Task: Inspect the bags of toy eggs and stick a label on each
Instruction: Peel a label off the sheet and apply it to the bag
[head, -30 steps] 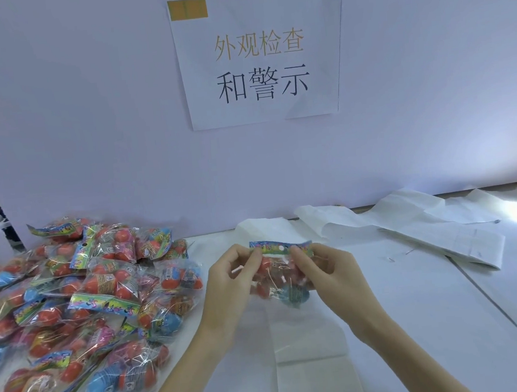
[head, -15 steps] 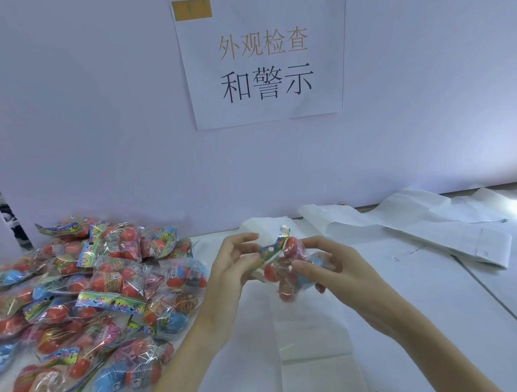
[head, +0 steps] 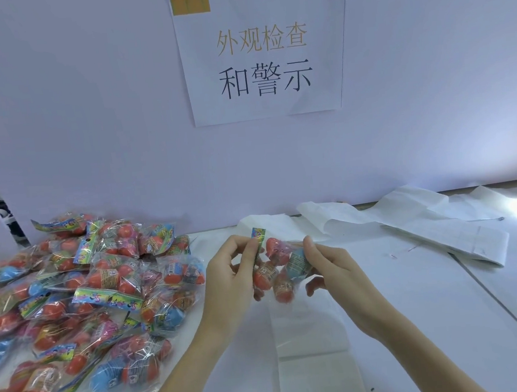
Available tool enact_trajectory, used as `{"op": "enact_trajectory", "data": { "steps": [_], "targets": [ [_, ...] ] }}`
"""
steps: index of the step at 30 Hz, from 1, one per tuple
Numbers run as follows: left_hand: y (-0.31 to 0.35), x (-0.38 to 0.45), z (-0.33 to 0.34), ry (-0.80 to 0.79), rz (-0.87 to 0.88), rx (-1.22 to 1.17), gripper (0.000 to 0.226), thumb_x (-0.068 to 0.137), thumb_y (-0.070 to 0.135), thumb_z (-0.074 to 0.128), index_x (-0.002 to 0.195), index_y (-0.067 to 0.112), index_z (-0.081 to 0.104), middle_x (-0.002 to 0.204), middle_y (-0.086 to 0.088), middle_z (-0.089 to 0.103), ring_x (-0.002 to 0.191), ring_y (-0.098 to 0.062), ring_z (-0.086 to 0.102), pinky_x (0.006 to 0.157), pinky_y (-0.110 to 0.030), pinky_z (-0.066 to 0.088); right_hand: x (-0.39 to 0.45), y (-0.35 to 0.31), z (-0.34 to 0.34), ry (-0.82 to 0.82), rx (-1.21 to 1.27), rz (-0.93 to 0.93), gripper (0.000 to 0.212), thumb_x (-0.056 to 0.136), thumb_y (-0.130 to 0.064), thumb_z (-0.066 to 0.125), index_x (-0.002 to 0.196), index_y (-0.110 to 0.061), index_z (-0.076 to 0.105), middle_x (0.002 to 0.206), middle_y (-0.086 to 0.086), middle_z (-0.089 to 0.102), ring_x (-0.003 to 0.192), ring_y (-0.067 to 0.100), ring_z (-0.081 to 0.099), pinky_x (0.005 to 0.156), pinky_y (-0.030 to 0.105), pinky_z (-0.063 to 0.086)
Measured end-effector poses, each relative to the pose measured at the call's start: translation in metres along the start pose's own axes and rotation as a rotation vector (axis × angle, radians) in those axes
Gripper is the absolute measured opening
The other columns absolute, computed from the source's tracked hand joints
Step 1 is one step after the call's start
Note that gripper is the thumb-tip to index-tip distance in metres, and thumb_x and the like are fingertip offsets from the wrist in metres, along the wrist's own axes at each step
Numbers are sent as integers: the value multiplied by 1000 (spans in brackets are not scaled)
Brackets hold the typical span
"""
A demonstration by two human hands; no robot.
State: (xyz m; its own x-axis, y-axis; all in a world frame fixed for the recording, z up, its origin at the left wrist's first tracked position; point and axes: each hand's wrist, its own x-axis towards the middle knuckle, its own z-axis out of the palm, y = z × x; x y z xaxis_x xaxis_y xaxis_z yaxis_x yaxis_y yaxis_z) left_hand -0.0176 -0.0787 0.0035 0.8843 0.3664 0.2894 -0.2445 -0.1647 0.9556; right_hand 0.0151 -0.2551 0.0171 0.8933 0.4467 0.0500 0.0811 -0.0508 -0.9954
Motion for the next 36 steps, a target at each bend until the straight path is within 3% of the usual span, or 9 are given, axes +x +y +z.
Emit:
{"op": "enact_trajectory", "data": {
  "steps": [6, 10, 15, 20, 24, 27, 29, 33, 36],
  "targets": [
    [1, -7, 1, 72, 30, 69, 20, 106, 28, 59, 87, 23, 64, 69, 1, 63, 41, -22, 61, 35, -25, 43, -1, 1, 1, 51, -220, -41, 57, 96, -68, 40, 67, -23, 62, 59, -3, 62, 52, 15, 51, 57, 26, 42],
    [-1, -3, -1, 69, 8, 33, 24, 105, 30, 60, 83, 20, 65, 70, -9, 62, 42, -25, 60, 36, -29, 45, 0, 0, -5, 21, -200, -52, 62, 105, -56, 44, 55, -20, 44, 47, 5, 50, 43, 18, 39, 49, 19, 36],
    [-4, 2, -4, 41, 51, 92, 29, 103, 34, 62, 76, 25, 67, 67, 1, 63, 52, -21, 57, 45, -34, 49, -3, 0, -7, -28, 1, 69, 57, 106, -50, 47, 90, 4, 57, 55, 16, 62, 41, 26, 57, 40, 25, 38],
    [-11, 4, -2, 88, 61, 195, 22, 98, 49, 56, 99, 35, 73, 105, 3, 64, 80, -8, 64, 68, -15, 51, -4, -3, -1, -92, 166, 6, 34, 105, -40, 55, 131, -27, 72, 108, 13, 79, 97, 33, 78, 77, 31, 62],
    [-6, 5, -5, -125, -208, -286, 46, 108, 51, 42, 113, 25, 79, 110, -11, 77, 90, -25, 76, 70, -30, 61, -2, 1, 3, 20, 97, -79, 25, 104, -19, 61, 122, -25, 78, 112, 4, 78, 98, 26, 78, 80, 30, 62],
    [-7, 5, -3, -93, -174, -297, 23, 104, 29, 63, 126, 26, 69, 112, -11, 77, 99, -31, 77, 85, -33, 62, -2, 4, 4, 71, -49, -160, 37, 101, 3, 60, 122, -24, 74, 112, -2, 77, 91, 23, 78, 79, 28, 60],
    [-11, 6, -2, -51, -211, -318, 39, 97, 16, 72, 134, 26, 63, 111, -8, 77, 99, -32, 77, 90, -33, 62, -2, 4, 5, 75, -128, -200, 41, 98, 6, 58, 124, -25, 65, 112, -6, 74, 94, 20, 76, 82, 27, 59],
    [-14, 9, -7, -63, -258, -303, 32, 94, 8, 73, 124, 20, 73, 110, -8, 78, 108, -31, 74, 97, -37, 57, 1, 8, 8, 121, 30, -82, 34, 102, -17, 66, 121, -30, 41, 104, 1, 78, 89, 21, 72, 83, 31, 54],
    [-14, 10, -8, -122, -295, -299, 25, 97, 4, 67, 119, 11, 75, 115, -15, 75, 108, -31, 73, 99, -41, 55, 3, 8, 6, 179, 75, -11, 36, 100, -43, 62, 131, -35, 45, 97, 0, 82, 92, 17, 78, 88, 27, 58]
  ]
}}
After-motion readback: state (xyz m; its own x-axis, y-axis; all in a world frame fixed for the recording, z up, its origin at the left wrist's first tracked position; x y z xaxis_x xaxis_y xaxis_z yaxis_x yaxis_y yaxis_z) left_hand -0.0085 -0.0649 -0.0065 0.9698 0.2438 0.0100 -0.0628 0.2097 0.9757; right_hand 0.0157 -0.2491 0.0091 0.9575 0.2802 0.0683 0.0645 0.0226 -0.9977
